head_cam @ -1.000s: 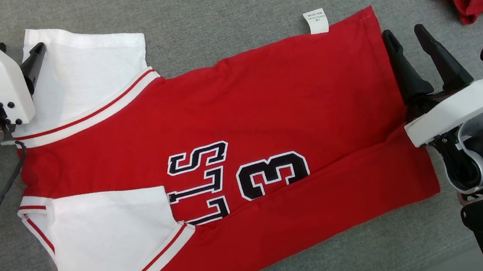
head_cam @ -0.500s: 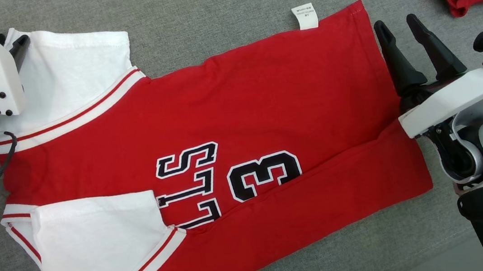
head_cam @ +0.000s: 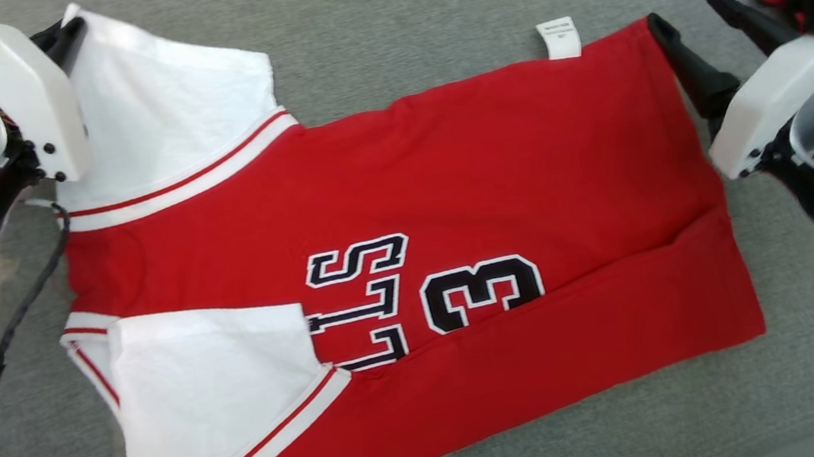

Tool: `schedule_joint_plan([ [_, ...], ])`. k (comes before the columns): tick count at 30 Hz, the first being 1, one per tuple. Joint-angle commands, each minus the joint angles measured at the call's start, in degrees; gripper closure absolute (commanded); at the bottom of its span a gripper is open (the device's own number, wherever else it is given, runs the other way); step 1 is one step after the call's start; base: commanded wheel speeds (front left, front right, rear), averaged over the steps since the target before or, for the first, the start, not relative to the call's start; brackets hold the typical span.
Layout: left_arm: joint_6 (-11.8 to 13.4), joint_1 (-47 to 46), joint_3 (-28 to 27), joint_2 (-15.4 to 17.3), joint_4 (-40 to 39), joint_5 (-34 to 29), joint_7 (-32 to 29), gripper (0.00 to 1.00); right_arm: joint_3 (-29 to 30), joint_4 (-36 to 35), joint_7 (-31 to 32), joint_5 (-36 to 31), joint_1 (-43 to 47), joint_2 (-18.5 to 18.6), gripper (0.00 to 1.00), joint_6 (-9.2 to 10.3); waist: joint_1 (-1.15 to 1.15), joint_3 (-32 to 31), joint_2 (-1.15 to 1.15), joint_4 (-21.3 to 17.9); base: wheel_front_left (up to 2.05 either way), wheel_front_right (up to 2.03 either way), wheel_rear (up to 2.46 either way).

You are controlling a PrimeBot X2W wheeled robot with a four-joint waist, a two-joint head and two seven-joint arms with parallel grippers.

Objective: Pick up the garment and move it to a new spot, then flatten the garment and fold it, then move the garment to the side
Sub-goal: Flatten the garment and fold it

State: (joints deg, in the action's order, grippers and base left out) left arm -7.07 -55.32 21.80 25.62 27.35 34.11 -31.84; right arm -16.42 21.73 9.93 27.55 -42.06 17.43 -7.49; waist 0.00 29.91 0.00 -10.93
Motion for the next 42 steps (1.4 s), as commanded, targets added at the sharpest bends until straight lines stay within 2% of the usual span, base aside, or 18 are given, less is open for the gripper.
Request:
schedule_joint_plan([
  [1,-0.27,1.06,-0.07,-0.37,-1.31,0.79,1.03,1.0,-1.33,1.45,2.05,-0.37,-2.06,1.74,0.0,-0.01,0.0,-0.51,0.0,1.7,0.0,0.0,0.0],
  [4,-0.34,2.06,0.15,-1.2,-3.71,1.79,2.42,1.0,-4.58,4.39,6.39,-0.37,-4.32,4.8,0.0,-0.01,0.0,-0.73,0.0,3.7,0.0,0.0,0.0],
  [5,-0.37,2.9,0.68,-1.84,-5.01,2.15,2.9,1.0,-6.45,5.6,8.64,-0.01,-5.57,7.07,0.0,-0.01,0.0,-0.82,0.0,5.04,0.0,0.0,0.0],
  [8,-0.4,3.88,1.3,-2.1,-6.44,2.53,3.43,1.0,-9.0,6.41,10.83,1.62,-6.48,9.43,0.0,-0.01,0.0,-0.9,0.0,6.32,0.0,0.0,0.0],
  [13,-0.26,4.79,1.3,-2.64,-7.3,3.18,4.33,1.0,-12.37,7.65,12.89,4.33,-7.63,11.22,0.01,-0.01,0.0,-0.81,0.0,7.64,0.0,0.0,0.0],
  [15,-0.26,4.95,1.44,-2.79,-7.39,3.28,4.66,1.0,-13.65,8.22,13.42,5.07,-8.1,11.65,0.07,-0.01,0.0,-0.71,0.0,8.05,0.0,0.0,0.0],
  [16,-0.26,4.99,1.47,-2.79,-7.39,3.32,4.71,1.0,-14.3,8.55,13.75,5.39,-8.22,11.83,0.25,-0.01,0.0,-0.68,0.0,8.2,0.0,0.0,0.0],
  [17,-0.26,5.04,1.51,-2.83,-7.36,3.39,4.81,1.0,-14.87,8.93,14.0,5.76,-8.37,11.99,0.52,-0.01,0.0,-0.67,0.0,8.33,0.0,0.0,0.0],
  [19,-0.19,5.05,1.47,-2.9,-7.26,3.49,5.1,1.0,-15.61,9.62,13.94,6.35,-8.72,12.21,0.6,0.0,0.0,-0.68,0.0,8.54,0.0,0.0,0.0],
  [20,-0.11,5.07,1.39,-2.96,-7.15,3.46,5.33,1.0,-16.09,10.03,13.98,6.63,-8.86,12.31,0.68,0.0,0.0,-0.73,0.0,8.62,0.0,0.0,0.0],
  [22,-0.07,5.19,1.33,-3.0,-6.94,3.63,5.66,1.0,-16.84,10.72,13.66,6.99,-9.2,12.39,1.0,0.0,0.0,-0.87,0.0,8.72,0.0,0.0,0.0],
  [30,-0.17,6.71,-0.2,-2.35,-8.4,4.92,9.18,1.0,-15.46,12.37,7.55,8.31,-9.87,12.14,1.0,0.0,0.0,-2.34,0.0,8.44,0.0,0.0,0.0],
  [36,0.6,15.29,-3.18,-1.57,-16.36,7.43,15.08,1.0,-14.94,8.78,0.07,12.37,-3.93,13.12,1.0,0.0,0.0,-5.13,0.0,8.39,0.0,0.0,0.0],
  [42,3.32,28.39,-4.87,-0.63,-27.93,8.33,19.04,1.0,-13.0,3.15,-5.63,15.18,4.79,15.04,1.0,0.0,0.0,-8.04,0.0,8.44,0.0,0.0,0.0],
])
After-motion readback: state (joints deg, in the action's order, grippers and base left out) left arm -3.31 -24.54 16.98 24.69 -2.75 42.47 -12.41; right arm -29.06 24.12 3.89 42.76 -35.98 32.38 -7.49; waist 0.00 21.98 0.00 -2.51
